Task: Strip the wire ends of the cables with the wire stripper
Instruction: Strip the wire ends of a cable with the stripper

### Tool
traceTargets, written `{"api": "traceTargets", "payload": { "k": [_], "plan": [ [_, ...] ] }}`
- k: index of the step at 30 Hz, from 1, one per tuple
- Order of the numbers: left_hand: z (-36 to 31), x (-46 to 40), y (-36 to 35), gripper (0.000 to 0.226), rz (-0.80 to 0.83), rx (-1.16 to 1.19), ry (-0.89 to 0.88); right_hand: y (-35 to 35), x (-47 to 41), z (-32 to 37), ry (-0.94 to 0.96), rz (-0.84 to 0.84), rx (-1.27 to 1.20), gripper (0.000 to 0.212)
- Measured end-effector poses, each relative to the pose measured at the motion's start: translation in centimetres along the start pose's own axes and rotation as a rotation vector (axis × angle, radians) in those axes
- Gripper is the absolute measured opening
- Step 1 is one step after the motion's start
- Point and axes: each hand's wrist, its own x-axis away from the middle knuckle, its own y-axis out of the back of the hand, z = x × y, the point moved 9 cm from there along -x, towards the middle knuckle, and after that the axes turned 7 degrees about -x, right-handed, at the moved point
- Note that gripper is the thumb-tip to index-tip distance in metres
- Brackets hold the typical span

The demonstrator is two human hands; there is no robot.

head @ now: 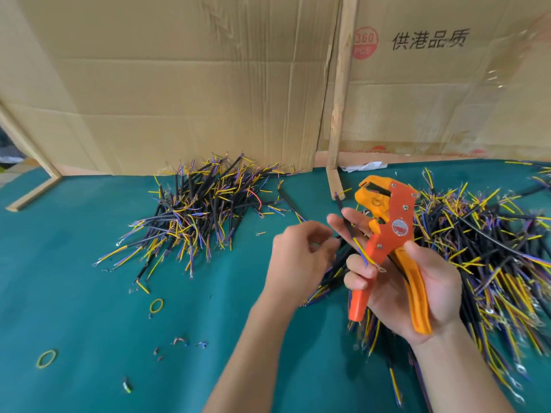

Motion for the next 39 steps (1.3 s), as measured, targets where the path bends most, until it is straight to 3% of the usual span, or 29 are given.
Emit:
{"api": "traceTargets", "payload": {
  "k": [2, 5, 7, 11, 17, 23, 26, 32, 39],
  "plan": [
    [0.9, -0.1, 0.4, 0.013, -0.037, 0.253, -0.009, -2.6, 0.3, -1.1, -0.063, 0.241, -0.173, 0.071],
    [1.8, 0.5, -1.3, 0.033, 0.097, 0.712, 0.147, -3.4, 0.2, -2.7, -0.177, 0.282, -0.144, 0.070],
    [2.4, 0.4, -1.5, 0.033, 0.114, 0.816, 0.168, -2.9, -0.1, -3.7, -0.216, 0.266, 0.005, 0.072],
    [4.0, 0.2, 0.6, 0.021, -0.021, 0.943, 0.170, -1.7, -0.3, -5.7, -0.311, 0.230, 0.218, 0.074],
    [6.7, 0.2, 4.0, 0.016, -0.211, 0.769, 0.131, -0.8, -0.7, -6.0, -0.285, 0.108, 0.283, 0.070],
    [6.2, 0.4, 4.5, 0.021, -0.239, 0.506, 0.007, 0.2, -1.1, -5.1, -0.207, 0.003, 0.247, 0.073],
    [5.9, 0.3, 4.0, 0.022, -0.228, 0.476, -0.007, 0.2, -1.3, -5.2, -0.204, 0.014, 0.252, 0.066],
    [5.1, 0.1, 3.7, 0.028, -0.241, 0.370, -0.035, 1.0, -1.8, -5.3, -0.182, -0.051, 0.230, 0.075],
    [3.7, 0.2, 2.5, 0.034, -0.204, 0.144, -0.112, 1.0, -2.0, -4.4, -0.063, -0.111, 0.198, 0.051]
  ]
}}
